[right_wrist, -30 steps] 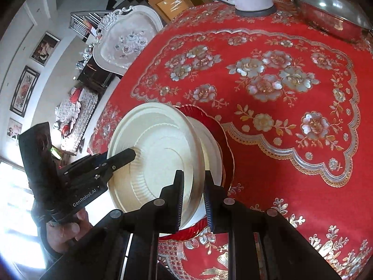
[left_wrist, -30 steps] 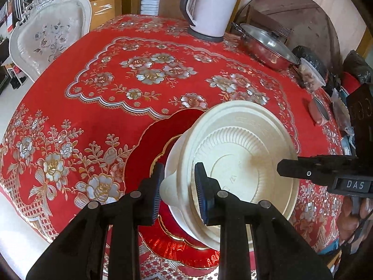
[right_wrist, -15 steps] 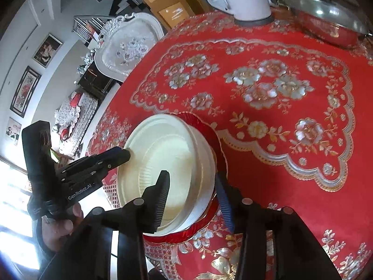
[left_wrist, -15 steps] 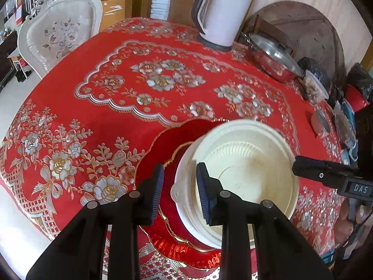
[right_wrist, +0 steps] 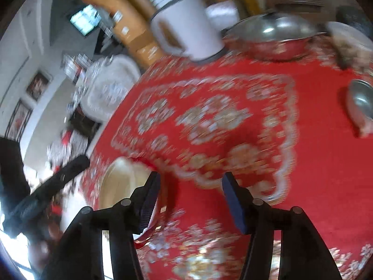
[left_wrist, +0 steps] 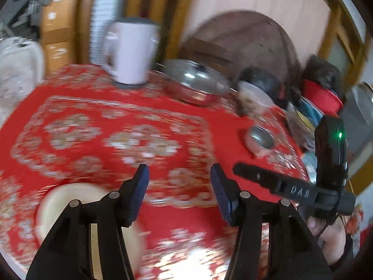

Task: Organize plates and bowls
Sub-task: 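Lower the cream bowl onto the white bowl and open the right gripper, then grasp the grey metal bowl with pink handle using the right gripper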

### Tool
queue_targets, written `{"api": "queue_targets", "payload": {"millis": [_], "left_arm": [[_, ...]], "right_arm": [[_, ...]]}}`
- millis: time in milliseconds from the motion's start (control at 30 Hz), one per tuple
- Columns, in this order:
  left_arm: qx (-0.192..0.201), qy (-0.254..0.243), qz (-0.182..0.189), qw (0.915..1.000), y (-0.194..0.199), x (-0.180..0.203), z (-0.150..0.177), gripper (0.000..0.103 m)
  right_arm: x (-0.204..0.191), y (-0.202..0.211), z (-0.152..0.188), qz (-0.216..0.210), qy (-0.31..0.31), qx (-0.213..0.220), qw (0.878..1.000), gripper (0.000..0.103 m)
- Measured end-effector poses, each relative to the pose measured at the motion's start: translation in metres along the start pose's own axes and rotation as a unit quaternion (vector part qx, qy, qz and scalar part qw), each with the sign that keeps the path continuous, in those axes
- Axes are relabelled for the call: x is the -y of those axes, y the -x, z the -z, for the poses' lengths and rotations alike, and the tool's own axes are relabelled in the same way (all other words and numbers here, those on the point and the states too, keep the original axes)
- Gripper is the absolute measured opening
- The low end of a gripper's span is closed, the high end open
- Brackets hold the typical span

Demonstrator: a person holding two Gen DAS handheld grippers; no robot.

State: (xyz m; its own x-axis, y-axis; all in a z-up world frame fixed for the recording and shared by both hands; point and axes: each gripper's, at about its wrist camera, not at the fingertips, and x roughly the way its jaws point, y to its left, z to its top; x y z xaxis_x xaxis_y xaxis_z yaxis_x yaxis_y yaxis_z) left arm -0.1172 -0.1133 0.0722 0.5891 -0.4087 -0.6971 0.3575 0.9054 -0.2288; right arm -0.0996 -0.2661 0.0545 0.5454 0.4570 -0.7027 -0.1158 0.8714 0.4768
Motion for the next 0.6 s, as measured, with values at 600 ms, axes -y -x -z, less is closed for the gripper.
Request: {"api": "queue_targets", "payload": {"millis": [600], "left_arm": [[-0.074, -0.106, 0.014, 0.9916, -0.197, 0.168, -0.043, 0.053]], "right_arm": [[0.265, 0.105, -0.039, 0.076, -0.193, 0.138, 0.968, 0.069]]}}
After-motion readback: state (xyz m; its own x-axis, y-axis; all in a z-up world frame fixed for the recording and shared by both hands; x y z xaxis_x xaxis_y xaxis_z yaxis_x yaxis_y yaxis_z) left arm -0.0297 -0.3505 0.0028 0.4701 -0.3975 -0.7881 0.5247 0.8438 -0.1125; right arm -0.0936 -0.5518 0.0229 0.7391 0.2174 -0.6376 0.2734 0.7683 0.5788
